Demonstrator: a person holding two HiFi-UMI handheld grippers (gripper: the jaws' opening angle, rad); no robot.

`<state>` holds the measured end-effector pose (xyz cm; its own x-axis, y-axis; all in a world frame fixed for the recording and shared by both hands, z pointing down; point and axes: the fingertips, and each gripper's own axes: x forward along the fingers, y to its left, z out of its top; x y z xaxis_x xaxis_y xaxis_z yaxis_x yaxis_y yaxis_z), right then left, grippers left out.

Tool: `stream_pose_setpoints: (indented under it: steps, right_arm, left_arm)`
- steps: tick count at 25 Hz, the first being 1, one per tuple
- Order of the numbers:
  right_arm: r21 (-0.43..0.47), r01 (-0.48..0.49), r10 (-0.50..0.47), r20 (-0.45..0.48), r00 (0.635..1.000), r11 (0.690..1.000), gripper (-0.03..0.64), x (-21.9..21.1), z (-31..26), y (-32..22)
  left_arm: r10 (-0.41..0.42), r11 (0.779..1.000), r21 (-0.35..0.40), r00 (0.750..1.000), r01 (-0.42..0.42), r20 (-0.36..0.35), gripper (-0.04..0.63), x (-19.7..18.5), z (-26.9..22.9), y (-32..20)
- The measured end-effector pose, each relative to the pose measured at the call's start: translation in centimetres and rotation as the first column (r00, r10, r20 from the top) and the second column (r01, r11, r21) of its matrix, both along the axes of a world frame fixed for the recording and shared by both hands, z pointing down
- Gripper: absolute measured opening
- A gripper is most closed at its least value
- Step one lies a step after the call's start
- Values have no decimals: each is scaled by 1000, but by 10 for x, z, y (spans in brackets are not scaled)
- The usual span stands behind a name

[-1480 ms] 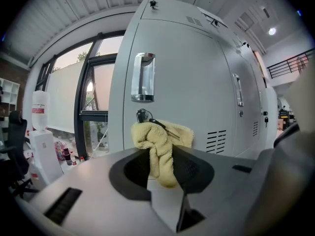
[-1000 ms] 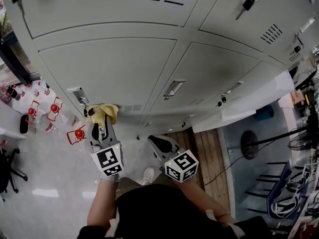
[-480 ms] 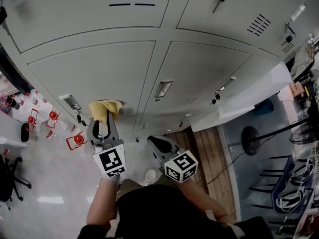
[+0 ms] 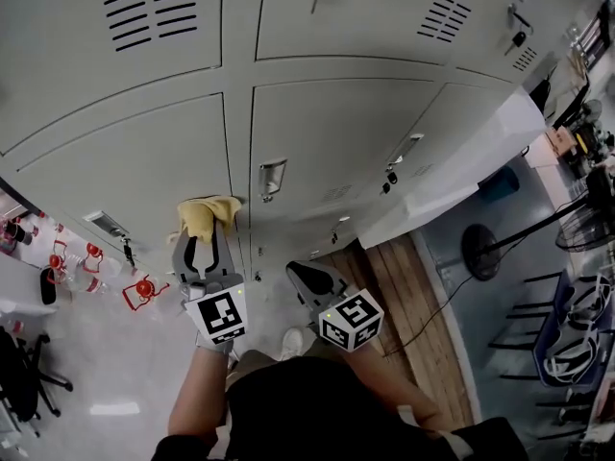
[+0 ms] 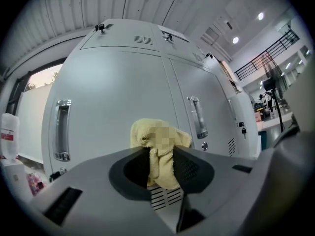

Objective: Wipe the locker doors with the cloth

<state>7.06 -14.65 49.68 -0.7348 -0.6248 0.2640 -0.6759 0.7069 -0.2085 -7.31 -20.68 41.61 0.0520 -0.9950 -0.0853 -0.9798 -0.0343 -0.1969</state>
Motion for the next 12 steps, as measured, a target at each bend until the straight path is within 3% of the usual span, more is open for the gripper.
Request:
stream_pose_setpoints:
  steps: [8,12]
  right_arm:
    - [-10,-78,78,1,997,997,31,27,-3,1]
    - [-17,-104,104,-2,995,994,31,29,3,5]
  left_arm:
    - [60,998,-26,998,-59,18,109,26,11,-9]
    - [93,990,-109,996,-93,-7,109,32,33,-10]
